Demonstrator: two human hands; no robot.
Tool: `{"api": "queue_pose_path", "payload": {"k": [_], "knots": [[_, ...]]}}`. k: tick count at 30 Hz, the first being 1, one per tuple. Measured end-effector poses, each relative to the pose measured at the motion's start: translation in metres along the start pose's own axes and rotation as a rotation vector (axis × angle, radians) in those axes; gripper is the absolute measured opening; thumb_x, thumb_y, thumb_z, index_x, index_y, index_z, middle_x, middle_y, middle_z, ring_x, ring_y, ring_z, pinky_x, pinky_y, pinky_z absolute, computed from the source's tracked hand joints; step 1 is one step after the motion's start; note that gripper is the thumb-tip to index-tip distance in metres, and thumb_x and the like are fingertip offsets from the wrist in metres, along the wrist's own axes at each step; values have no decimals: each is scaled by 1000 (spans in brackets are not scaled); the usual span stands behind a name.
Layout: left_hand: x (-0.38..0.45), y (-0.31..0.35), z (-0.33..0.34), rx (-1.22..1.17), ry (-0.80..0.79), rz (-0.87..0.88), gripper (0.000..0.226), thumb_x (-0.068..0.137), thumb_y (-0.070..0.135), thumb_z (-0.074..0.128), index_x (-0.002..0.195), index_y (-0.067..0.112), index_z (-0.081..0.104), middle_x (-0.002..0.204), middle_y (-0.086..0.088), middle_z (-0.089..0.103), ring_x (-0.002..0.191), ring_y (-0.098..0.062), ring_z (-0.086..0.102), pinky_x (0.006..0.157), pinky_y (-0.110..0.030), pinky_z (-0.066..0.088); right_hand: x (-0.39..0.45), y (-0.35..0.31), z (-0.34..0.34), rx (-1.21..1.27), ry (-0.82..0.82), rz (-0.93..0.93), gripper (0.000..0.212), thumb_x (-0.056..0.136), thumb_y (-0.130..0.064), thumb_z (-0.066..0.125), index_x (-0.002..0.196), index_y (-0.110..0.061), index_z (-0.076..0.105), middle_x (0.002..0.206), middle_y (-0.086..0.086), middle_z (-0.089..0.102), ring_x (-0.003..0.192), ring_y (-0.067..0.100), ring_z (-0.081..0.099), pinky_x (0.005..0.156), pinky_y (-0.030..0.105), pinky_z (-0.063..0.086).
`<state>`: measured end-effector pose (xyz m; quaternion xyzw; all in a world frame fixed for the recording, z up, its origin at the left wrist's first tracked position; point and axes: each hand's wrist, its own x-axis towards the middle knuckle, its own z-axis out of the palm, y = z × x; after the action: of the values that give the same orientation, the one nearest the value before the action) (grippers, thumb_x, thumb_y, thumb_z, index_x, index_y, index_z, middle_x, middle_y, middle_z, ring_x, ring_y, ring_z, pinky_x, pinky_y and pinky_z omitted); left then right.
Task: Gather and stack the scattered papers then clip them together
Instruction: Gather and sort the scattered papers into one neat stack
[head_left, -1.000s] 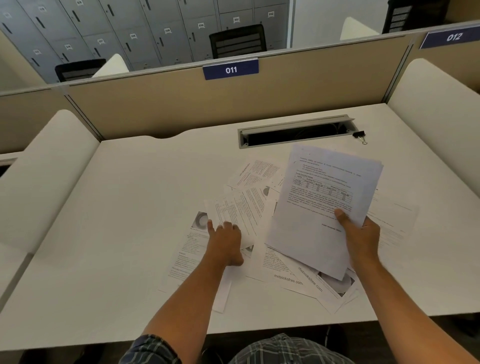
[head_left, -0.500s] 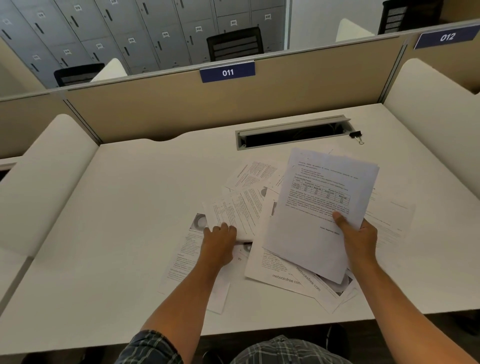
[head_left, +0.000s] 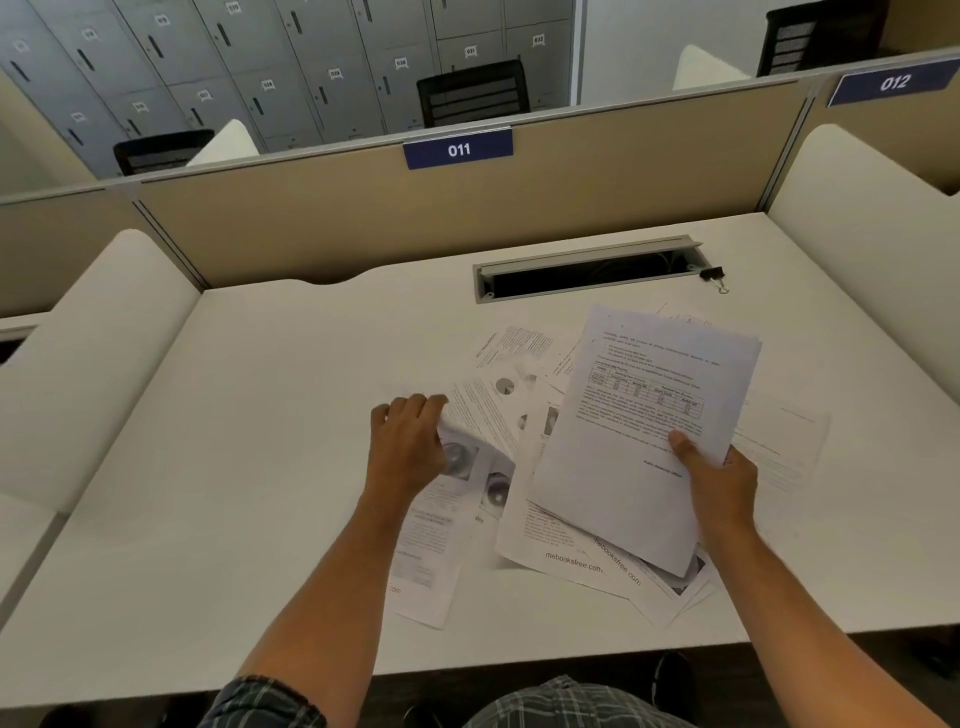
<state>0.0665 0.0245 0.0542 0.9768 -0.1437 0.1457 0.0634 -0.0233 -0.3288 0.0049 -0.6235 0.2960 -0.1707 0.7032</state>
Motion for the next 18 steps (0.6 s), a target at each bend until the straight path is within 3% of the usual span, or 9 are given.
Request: {"api": "queue_pose_path", "payload": {"k": [6,8,11,14,18], "knots": [[18,6,-31,-228,305,-187,19,87,3,67,103,9,74,98,-11,74,89,-32,66,81,-35,41,-1,2,1,-28,-21,2,23,87,-33,83,108,-31,74,93,-18,78,82,10,76,57,20,59],[23,14,-40,-301,388,-197,13,91,6,68,101,7,75,98,-12,75,87,-30,68,79,-36,48,0,4,1,-48,-30,-7,33,87,-32,83,119,-25,73,101,-13,76,88,15,76,60,23,60],[27,30,-52,-414,491,-169,15,90,14,73,102,5,75,99,-14,75,86,-28,70,75,-38,59,0,6,5,-53,-66,0,39,88,-29,82,125,-21,72,106,-7,77,92,20,76,72,32,62],[29,51,-60,-485,564,-106,17,88,14,78,102,5,75,97,-12,76,85,-25,71,73,-35,61,-2,4,11,-52,-124,11,39,89,-28,81,125,-18,71,110,0,77,93,23,76,80,41,63],[24,90,-58,-492,549,92,18,85,4,79,102,6,78,96,-9,77,85,-23,71,70,-37,58,-7,-5,20,-25,-232,13,36,91,-26,79,125,-17,72,109,0,79,92,21,78,77,40,65]]}}
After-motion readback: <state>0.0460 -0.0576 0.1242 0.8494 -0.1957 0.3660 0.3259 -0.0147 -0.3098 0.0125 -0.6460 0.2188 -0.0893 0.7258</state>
